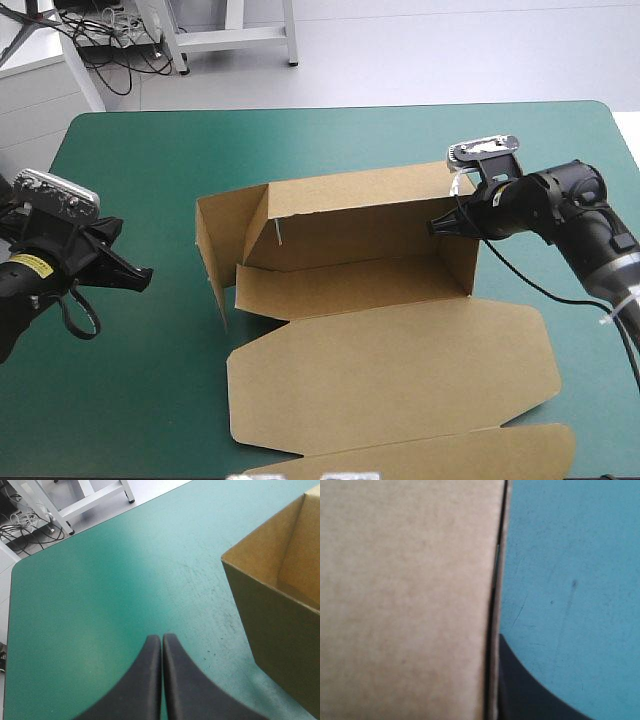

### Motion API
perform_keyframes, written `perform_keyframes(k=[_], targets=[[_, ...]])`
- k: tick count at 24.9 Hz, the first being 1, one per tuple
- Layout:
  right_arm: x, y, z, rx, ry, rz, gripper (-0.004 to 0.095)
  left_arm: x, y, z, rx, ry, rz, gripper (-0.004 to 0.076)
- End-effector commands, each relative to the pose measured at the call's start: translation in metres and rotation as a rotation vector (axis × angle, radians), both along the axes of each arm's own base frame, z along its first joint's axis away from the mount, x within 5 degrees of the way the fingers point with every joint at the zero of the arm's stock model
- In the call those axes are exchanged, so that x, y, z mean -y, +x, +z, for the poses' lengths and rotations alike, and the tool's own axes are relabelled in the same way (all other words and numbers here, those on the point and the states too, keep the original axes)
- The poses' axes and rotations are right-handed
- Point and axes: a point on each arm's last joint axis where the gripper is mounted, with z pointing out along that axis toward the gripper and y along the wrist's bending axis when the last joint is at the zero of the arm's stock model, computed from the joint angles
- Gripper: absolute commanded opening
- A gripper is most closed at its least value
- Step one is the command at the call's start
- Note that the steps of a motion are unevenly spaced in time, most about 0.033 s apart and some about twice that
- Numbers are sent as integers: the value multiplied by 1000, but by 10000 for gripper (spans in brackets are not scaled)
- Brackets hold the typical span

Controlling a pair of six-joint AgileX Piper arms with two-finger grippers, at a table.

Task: Fold the box

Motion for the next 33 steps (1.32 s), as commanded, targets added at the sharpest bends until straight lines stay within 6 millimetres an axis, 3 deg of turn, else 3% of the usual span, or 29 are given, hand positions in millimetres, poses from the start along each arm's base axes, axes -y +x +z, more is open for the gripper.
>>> perform_keyframes(k=[1, 10, 14, 18, 20, 21, 24, 25, 33], targets=[[-1, 2, 5, -46, 4, 0, -20, 0, -2, 16, 106, -28, 8, -10], [-19, 51, -31, -151, 1, -2, -20, -1, -2, 16, 110, -24, 12, -10], [-31, 88, -38, -143, -1, 7, -17, -1, -2, 16, 109, -18, 14, -10], [-38, 107, -38, -112, 5, 16, 110, -1, -2, 16, 106, -17, 14, -10], [-39, 112, -34, -89, 10, 19, 289, -1, -2, 15, 100, -16, 13, -10], [-40, 114, -28, -62, 13, 27, 441, -1, -2, 15, 100, -16, 13, -10], [-39, 114, -14, -31, 11, 31, 653, -2, -2, 15, 102, 3, 19, -10], [-39, 112, -2, -11, 15, 34, 687, -3, -2, 15, 107, 16, 23, -10], [-31, 90, 44, 33, -3, 57, 688, -4, -2, 16, 117, 19, 26, -10]])
